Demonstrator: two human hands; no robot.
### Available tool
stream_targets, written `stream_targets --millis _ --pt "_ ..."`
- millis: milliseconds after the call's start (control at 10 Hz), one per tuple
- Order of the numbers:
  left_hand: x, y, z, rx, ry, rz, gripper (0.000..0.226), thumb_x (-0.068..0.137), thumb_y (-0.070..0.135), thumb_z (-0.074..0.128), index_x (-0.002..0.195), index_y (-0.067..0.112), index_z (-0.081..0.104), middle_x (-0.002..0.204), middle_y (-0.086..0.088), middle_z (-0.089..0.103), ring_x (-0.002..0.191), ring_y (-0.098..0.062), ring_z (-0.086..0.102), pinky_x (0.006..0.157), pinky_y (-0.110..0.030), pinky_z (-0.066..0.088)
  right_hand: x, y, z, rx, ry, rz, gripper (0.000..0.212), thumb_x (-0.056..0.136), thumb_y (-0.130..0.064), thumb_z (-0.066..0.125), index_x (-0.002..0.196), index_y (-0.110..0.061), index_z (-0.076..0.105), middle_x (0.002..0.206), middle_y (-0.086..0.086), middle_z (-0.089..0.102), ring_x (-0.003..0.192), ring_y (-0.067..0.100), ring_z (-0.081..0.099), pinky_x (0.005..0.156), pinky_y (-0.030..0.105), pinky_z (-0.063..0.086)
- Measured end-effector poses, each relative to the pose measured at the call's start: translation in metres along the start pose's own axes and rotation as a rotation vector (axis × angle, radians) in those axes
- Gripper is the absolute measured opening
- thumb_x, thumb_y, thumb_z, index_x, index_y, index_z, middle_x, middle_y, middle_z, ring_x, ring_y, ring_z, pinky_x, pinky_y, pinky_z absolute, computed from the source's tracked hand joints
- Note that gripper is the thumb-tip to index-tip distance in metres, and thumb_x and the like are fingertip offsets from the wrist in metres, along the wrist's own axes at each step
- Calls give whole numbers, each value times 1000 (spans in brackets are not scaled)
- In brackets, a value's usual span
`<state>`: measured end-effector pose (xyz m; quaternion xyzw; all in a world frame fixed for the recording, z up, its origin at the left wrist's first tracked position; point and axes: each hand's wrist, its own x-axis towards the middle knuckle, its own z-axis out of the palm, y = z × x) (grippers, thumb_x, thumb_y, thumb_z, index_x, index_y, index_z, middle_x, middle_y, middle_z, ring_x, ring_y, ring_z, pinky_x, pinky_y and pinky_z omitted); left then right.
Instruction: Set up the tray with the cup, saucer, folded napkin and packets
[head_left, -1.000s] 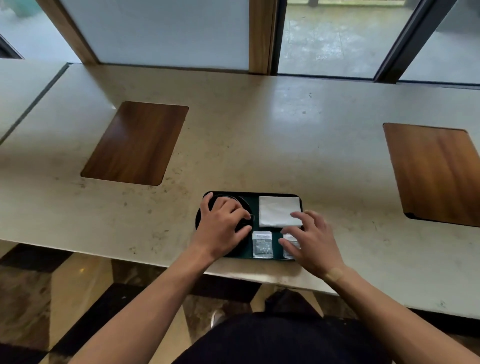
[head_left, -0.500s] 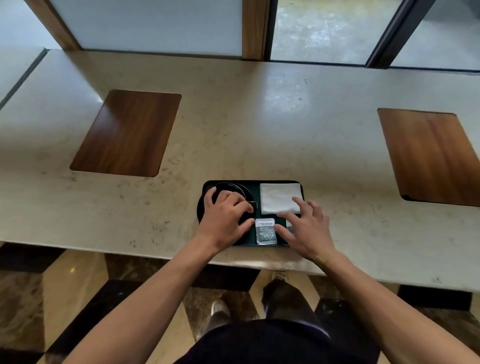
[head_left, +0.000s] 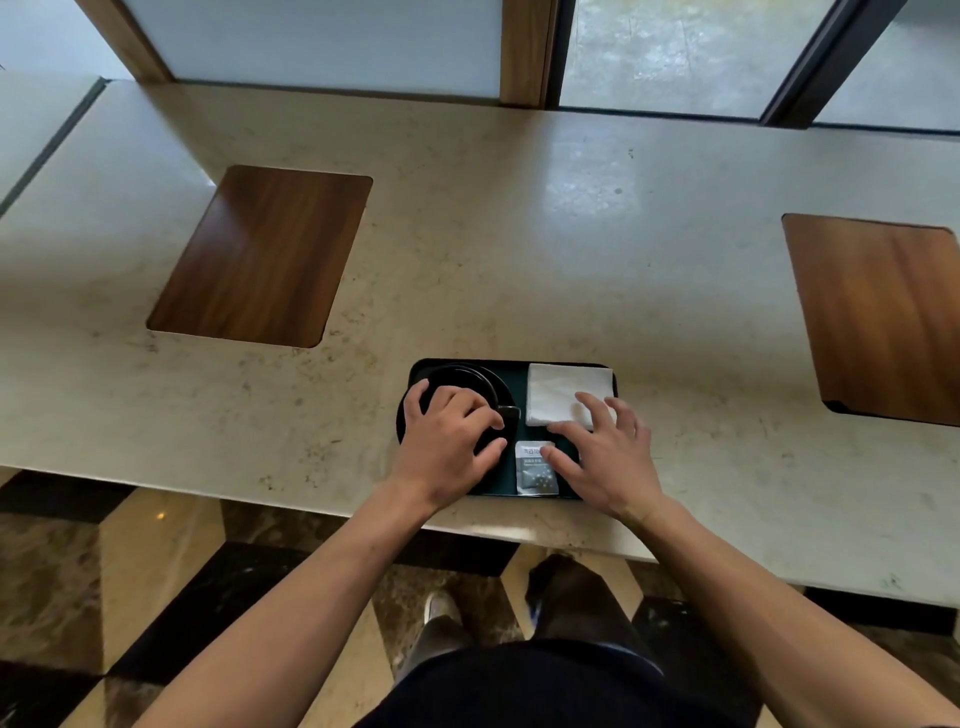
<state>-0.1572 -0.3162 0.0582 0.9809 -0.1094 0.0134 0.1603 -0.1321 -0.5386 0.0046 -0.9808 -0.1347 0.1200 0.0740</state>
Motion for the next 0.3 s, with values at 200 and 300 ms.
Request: stream_targets --millis 200,300 --pt "-3 -6 4 -46 25 39 22 87 40 61 103 27 68 105 8 61 110 -15 52 109 -45 23 -3 -4 -4 53 73 1 40 90 -63 38 118 -42 57 146 0 41 138 28 22 106 50 25" --pt "-5 -10 6 -65 34 58 22 86 38 63 104 26 68 105 7 61 109 -16 54 106 -42 27 -9 -12 -10 127 193 -7 35 90 -57 46 116 -37 61 138 -1 50 133 26 30 101 48 31"
